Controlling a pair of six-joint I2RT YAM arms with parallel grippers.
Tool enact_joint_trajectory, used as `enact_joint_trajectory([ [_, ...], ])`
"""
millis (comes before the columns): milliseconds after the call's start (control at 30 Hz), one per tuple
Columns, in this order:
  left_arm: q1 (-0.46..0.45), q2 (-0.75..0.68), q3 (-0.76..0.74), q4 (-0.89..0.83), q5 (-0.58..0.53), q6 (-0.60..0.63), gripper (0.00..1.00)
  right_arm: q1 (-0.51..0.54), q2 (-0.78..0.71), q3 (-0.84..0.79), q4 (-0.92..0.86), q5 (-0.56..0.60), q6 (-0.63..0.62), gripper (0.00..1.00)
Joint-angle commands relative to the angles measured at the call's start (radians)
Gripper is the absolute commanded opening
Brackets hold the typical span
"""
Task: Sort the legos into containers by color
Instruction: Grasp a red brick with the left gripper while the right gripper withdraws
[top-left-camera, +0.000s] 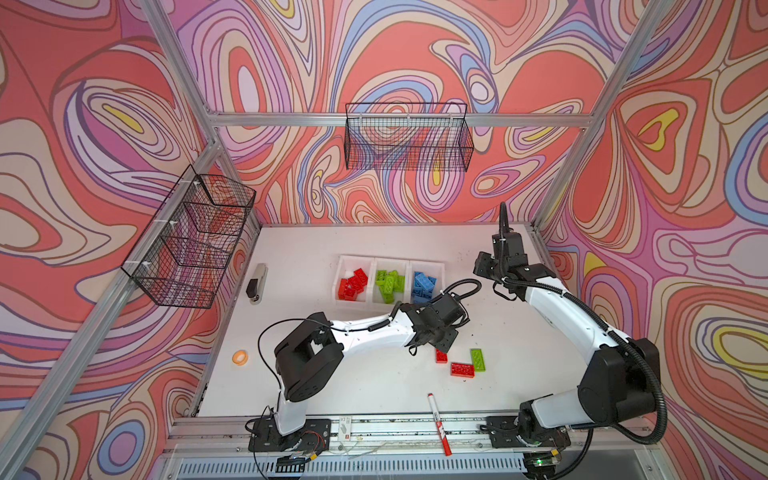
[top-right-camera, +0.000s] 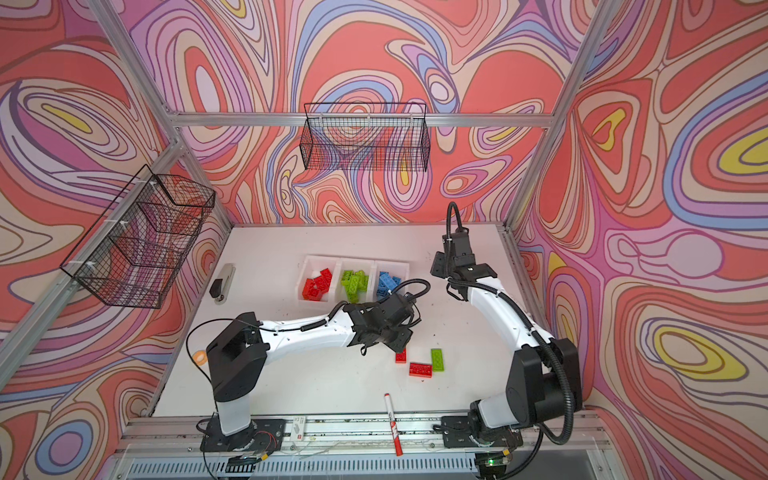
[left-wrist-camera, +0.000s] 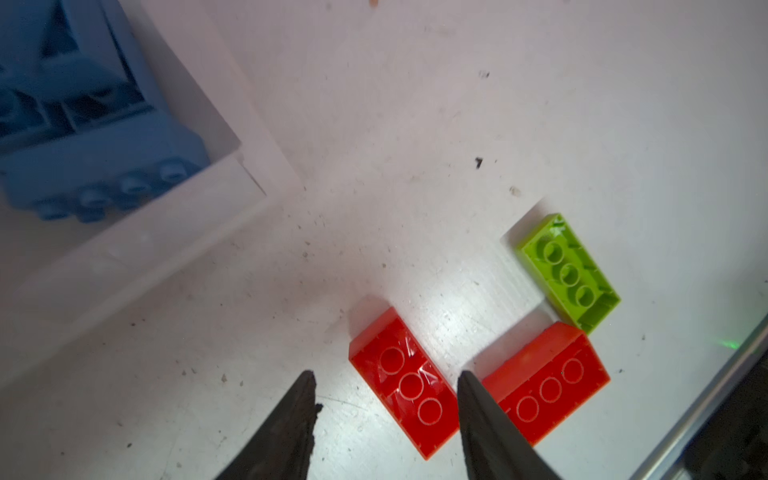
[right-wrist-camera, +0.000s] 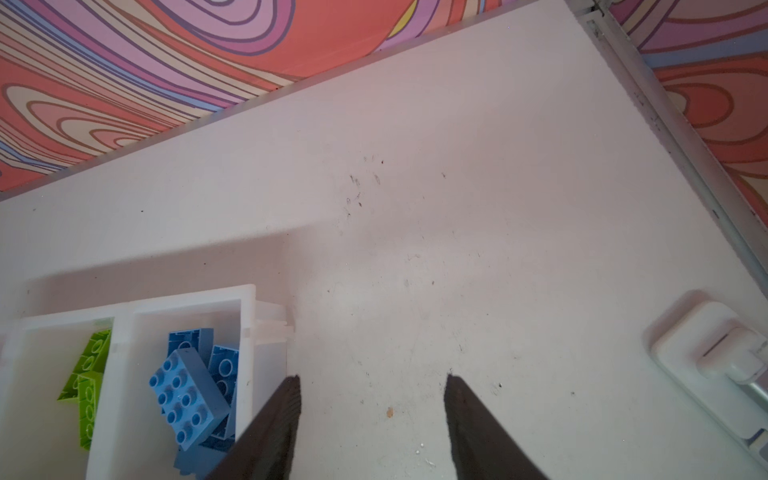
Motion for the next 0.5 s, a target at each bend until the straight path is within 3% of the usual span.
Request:
enact_joint_trajectory([
  [0,-0.004,0.057,0.073,-0.160,0.047,-0.041,0.57,-0.006,-0.016,-0.015,0.022,-0.012,0.015,0.59],
  [267,-0.004,0.140,0.131,-0.208,0.115,-0.017,0.58,-0.009,-0.011,-0.024,0.030,-0.020,0.018,0.59],
  [467,-0.002,0.179,0.149,-0.213,0.106,0.005,0.56,-0.009,-0.020,-0.037,0.022,-0.008,0.016,0.59],
])
